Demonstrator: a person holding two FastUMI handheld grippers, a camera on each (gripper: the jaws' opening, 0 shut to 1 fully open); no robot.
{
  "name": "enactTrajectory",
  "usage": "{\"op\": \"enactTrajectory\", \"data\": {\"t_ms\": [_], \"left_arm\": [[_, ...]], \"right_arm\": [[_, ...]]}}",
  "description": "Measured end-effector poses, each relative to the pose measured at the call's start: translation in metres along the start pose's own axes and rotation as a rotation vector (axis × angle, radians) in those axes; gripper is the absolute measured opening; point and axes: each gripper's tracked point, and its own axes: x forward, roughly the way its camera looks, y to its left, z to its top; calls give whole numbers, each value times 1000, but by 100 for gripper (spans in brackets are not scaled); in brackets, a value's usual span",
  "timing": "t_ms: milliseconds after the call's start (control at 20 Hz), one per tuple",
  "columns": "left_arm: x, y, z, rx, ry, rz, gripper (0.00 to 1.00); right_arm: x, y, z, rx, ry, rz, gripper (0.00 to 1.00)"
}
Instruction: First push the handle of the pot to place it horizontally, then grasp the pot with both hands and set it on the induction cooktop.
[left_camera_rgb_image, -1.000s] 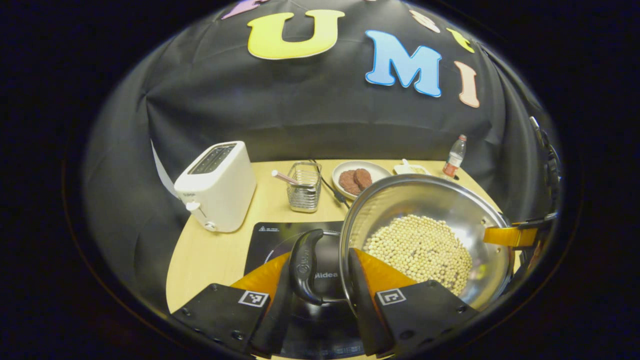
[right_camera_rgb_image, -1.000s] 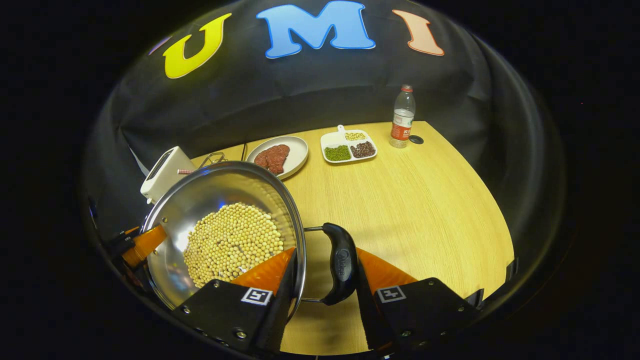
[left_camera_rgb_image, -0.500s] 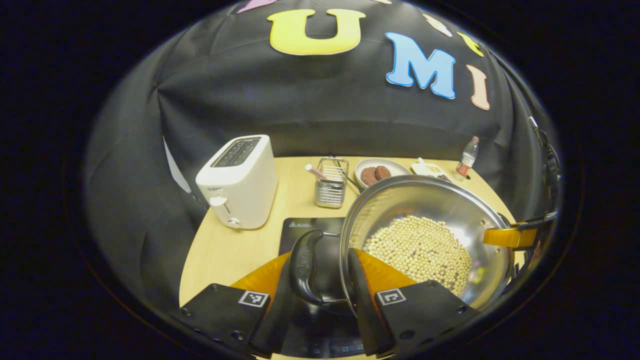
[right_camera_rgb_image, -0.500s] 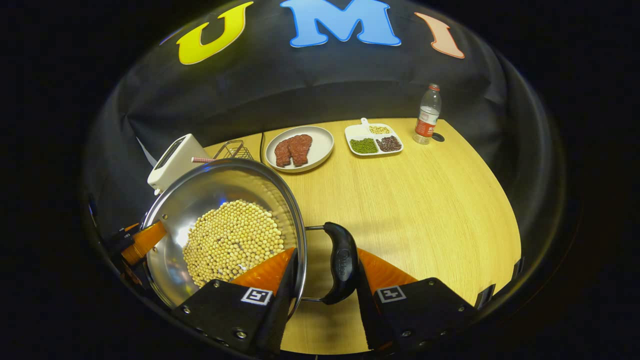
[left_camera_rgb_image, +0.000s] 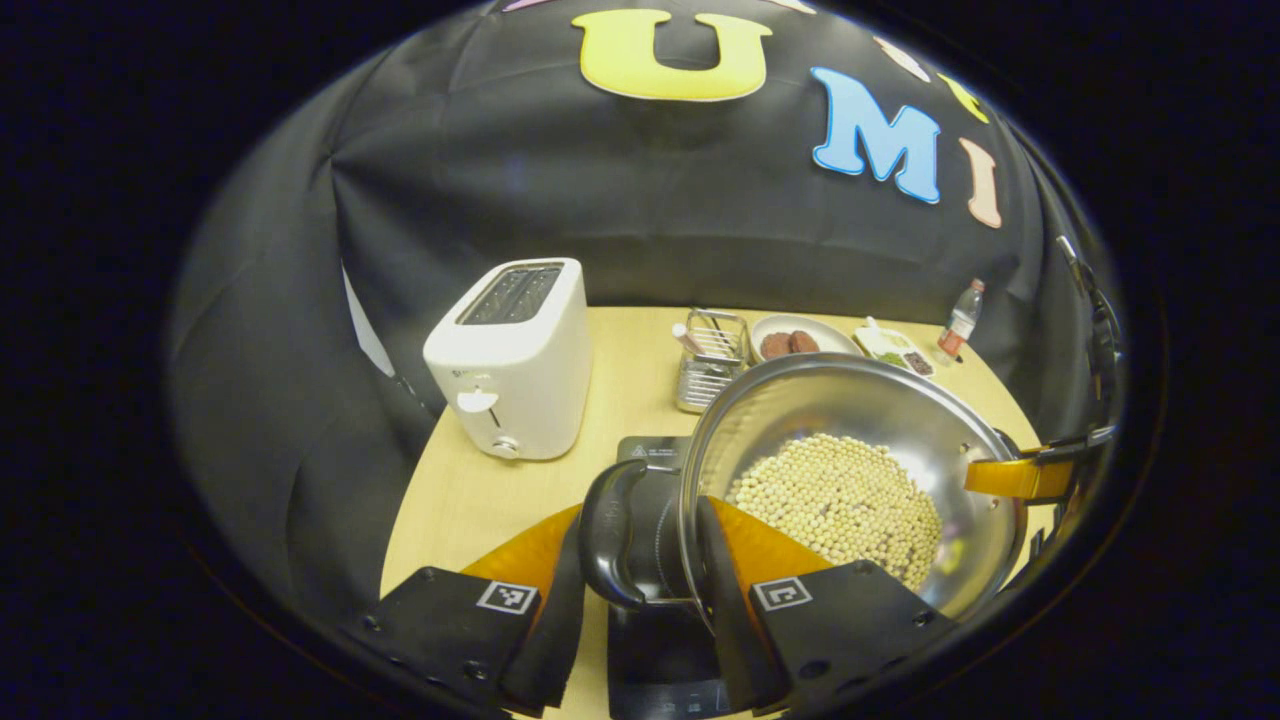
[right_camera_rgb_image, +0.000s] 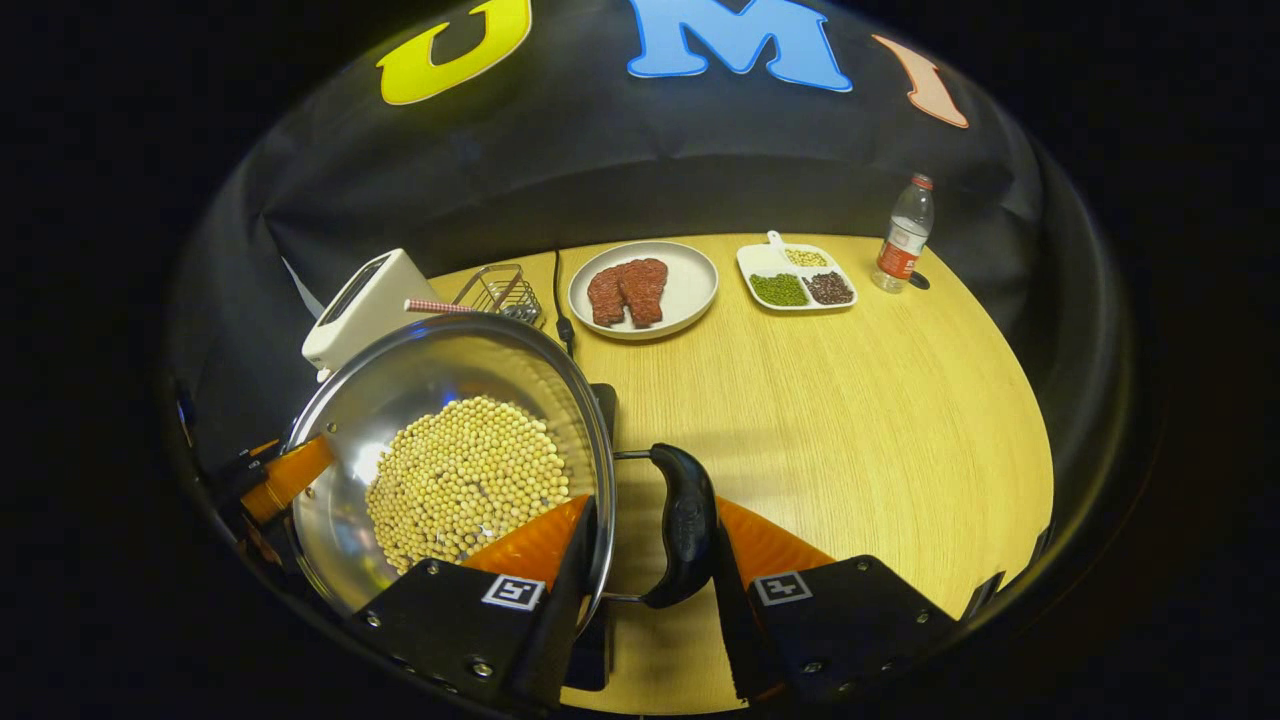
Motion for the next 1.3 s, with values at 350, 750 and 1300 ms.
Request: {"op": "enactTrajectory", "data": {"t_ms": [350, 750, 1300], "left_arm": [[25, 22, -12, -24, 12, -5, 64], [41, 25, -13, -15, 8, -16, 64], [46, 34, -29, -21, -9, -8, 61]], "right_arm": [[-2, -4, 6, -22, 30, 15, 61], [-3, -2, 6, -10, 36, 22, 61], [-6, -5, 3, -35, 27, 25, 62]]}}
